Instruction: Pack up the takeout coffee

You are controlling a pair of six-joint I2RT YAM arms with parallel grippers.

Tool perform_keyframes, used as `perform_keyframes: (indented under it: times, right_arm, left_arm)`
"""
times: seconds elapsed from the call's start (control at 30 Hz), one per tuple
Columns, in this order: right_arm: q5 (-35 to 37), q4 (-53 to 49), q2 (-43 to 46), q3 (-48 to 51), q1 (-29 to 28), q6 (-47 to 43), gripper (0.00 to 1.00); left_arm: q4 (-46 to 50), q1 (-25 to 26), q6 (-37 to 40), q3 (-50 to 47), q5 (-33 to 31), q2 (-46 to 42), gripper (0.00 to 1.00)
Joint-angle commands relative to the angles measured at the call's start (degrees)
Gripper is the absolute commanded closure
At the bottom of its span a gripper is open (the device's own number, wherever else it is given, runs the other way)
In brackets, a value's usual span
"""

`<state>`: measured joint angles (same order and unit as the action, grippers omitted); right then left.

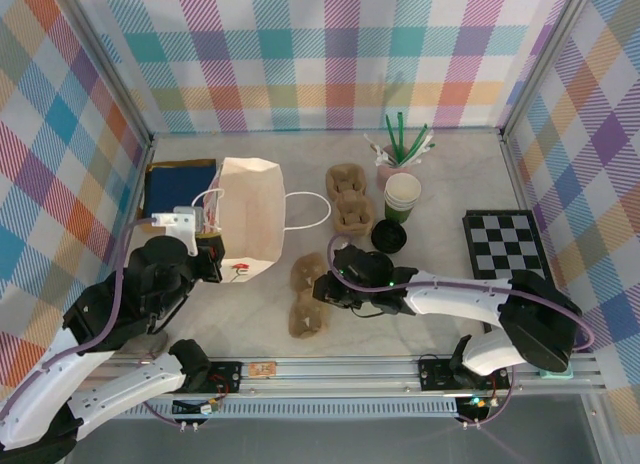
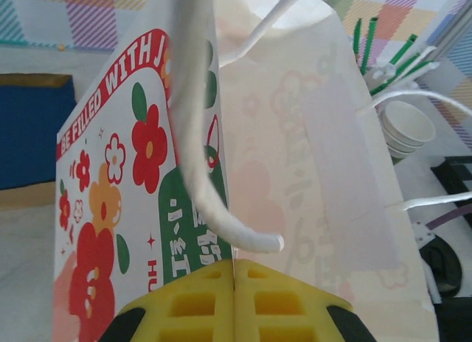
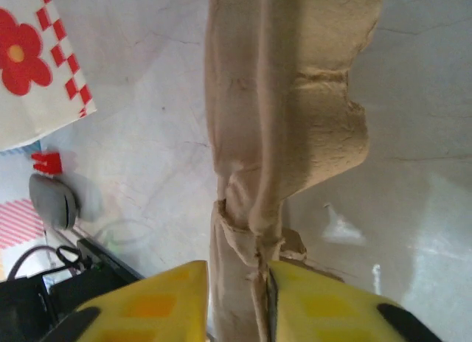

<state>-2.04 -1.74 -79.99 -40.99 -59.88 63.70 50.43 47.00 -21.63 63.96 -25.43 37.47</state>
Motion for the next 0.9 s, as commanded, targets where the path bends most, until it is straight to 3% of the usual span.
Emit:
perform_keyframes:
  times: [0.0, 0.13, 0.3, 0.43, 0.53, 0.57, 0.6, 0.7, 0.87]
  right_arm:
    - [4.58, -8.46, 2.28, -4.68, -1.24, -4.45, 0.54]
    - [8.73, -18.97, 3.05, -10.87, -3.28, -14.53, 0.43]
    - [8.80, -32.11, 1.58, -20.16, -3.98, -37.38, 0.39]
    - [3.00, -37.99, 1.79, -23.50, -4.02, -57.57, 0.35]
    - [-2.35, -38.82, 3.54, -22.18, -4.02, -68.57, 0.23]
    - [-3.70, -38.21, 4.51, -21.06, -4.01, -72.01, 0.07]
    - [-4.64, -37.22, 5.25, -19.92, -4.02, -74.06, 0.01]
    - [-4.38, -34.43, 5.24, -17.86, -3.93, -78.93, 0.01]
    - [-4.38, -37.40, -1.89, -20.29, -3.19, -86.01, 0.01]
  left_arm:
    - [-2.14, -1.11, -0.51, 2.28, 3.63, 0.33, 1.00]
    - [-0.86, -2.38, -0.44, 4.72, 5.89, 1.70, 1.00]
    - [0.94, -4.50, -0.07, 7.58, 9.30, 3.71, 1.00]
    - [1.79, -7.73, 0.46, 7.71, 12.23, 4.36, 1.00]
    - [0.89, -11.95, 0.41, 6.99, 17.54, 4.38, 1.00]
    - [0.42, -13.50, 0.27, 6.75, 19.65, 4.37, 1.00]
    - [0.17, -14.73, 0.20, 6.55, 21.17, 4.61, 1.00]
    - [-1.10, -18.18, 0.19, 5.69, 25.57, 5.08, 1.00]
    - [-3.42, -23.47, -0.08, 4.12, 33.42, 6.09, 1.00]
